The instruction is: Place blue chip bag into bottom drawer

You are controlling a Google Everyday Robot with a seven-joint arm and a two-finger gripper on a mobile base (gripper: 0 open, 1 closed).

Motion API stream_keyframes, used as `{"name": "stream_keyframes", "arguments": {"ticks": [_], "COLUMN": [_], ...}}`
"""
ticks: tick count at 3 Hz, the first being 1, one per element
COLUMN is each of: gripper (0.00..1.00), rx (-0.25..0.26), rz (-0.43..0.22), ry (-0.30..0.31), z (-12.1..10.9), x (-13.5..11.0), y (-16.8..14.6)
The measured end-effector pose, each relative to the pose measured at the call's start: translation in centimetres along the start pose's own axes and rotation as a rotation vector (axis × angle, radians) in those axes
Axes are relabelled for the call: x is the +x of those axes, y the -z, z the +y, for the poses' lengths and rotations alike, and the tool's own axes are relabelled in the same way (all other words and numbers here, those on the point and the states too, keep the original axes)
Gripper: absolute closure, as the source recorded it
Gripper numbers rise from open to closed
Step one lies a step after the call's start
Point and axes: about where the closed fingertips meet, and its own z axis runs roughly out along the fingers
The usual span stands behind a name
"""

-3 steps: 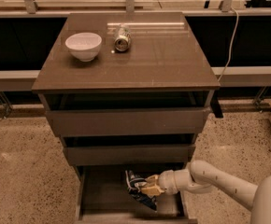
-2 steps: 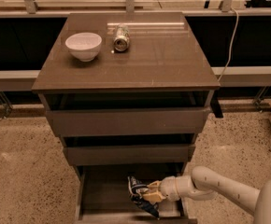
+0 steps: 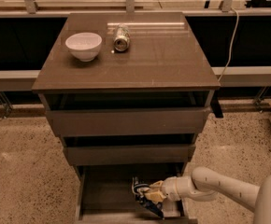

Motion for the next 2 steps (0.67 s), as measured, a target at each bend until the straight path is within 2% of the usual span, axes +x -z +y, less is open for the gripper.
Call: {"name": "stream_keyframes", "arguments": {"ticks": [1, 2], "gripper": [0.06, 0.0], "rx": [0.006, 0.006], "rz": [-0.038, -0.041], "ry": [-0.001, 0.0], "z": [-1.22, -1.33], "x": [-2.17, -2.34], "y": [0.47, 0.46]}}
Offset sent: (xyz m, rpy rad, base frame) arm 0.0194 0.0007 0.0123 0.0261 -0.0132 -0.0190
